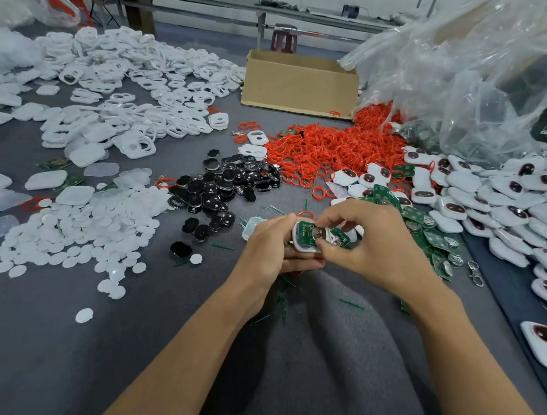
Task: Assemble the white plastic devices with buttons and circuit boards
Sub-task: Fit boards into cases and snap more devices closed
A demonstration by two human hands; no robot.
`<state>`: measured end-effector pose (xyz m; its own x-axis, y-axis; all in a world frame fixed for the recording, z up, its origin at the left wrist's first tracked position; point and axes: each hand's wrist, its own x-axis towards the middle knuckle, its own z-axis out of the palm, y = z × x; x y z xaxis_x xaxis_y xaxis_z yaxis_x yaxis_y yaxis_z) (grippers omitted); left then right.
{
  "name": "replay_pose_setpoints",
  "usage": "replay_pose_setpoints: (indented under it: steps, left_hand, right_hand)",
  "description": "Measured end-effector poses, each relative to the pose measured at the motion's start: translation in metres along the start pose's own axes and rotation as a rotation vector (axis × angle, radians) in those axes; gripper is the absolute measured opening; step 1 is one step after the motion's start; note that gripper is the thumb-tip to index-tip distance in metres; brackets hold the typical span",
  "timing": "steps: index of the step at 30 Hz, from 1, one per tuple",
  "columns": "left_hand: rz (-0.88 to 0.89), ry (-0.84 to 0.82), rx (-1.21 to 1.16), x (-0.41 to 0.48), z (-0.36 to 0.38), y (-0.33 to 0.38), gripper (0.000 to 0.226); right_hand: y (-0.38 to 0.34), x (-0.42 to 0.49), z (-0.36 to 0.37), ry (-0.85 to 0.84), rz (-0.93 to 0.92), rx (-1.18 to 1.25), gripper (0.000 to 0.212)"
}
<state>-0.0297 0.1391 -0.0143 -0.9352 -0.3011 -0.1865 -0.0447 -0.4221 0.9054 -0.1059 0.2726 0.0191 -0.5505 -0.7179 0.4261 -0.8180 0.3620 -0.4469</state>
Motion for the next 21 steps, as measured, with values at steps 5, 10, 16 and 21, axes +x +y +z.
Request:
replay_pose_setpoints:
  steps: [5,10,16,21]
  left_hand:
    - [0.026,-0.001,0.032,-0.0012,0.0001,0.0001,0.031]
    - [0.016,-0.004,0.052,-0.0018,0.0008,0.0006,0.031]
    - [0.022,-0.009,0.054,-0.0031,0.0012,0.0014,0.032]
    - [0.021,-0.012,0.064,-0.0040,0.0016,0.0021,0.033]
  right_hand:
    - [0.0000,0.0017,0.0026,-0.007,-0.045,-0.056,0.017]
    - [0.0008,0.0017,0.0038,-0.016,-0.050,-0.082,0.016]
    - [-0.0002,0.0015,0.0026,-0.029,-0.057,-0.090,0.015]
    - [-0.0007,0.0018,0.0025,-0.028,-0.051,-0.092,0.016]
